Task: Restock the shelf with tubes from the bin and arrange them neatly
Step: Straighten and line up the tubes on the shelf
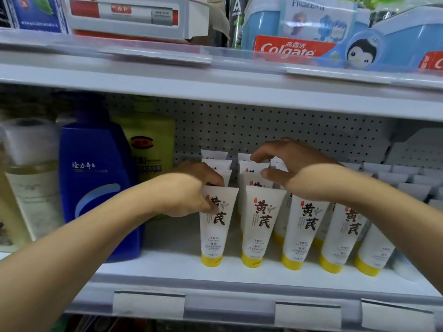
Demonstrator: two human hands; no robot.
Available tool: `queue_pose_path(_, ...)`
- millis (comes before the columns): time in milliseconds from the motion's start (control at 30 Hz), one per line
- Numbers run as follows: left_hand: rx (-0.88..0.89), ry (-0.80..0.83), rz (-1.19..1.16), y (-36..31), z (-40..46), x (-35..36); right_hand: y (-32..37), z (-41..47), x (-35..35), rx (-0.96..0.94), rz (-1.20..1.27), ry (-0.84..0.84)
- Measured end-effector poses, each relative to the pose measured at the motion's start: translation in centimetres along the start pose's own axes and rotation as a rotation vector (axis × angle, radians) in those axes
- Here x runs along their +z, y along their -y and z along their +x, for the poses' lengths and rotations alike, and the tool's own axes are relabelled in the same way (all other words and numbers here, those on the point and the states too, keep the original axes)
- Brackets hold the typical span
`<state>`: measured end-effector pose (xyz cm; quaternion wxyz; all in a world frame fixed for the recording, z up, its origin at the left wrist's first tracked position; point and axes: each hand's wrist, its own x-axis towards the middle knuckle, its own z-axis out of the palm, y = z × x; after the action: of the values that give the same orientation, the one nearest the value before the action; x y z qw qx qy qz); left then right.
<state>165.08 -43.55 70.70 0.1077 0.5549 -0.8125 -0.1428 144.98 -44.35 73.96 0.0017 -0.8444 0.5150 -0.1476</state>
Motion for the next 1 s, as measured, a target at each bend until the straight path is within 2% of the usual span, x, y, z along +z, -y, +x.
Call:
queue_pose_path(167,-0.065,-0.029,-0.03,0.7,-0.8,-0.8,1.1,3.1,1.2,-0.115,0.004,0.024)
queue_pose_path(400,-0.073,-0.236,0.003,2.1,-2.4,-3.2,2.4,7.1,3.2,-0.179,-0.021,0.174)
queue_pose_path(667,-0.067,-0.244,0.008,2.6,-2.3,-3.2,2.8,7.3,3.4,-0.177,-0.038,0.255)
queue_pose_path(1000,-0.064,-0.239,0.022,2.2,-0.9,-3.6,2.6,7.0,3.2,-0.175,-0.077,0.274)
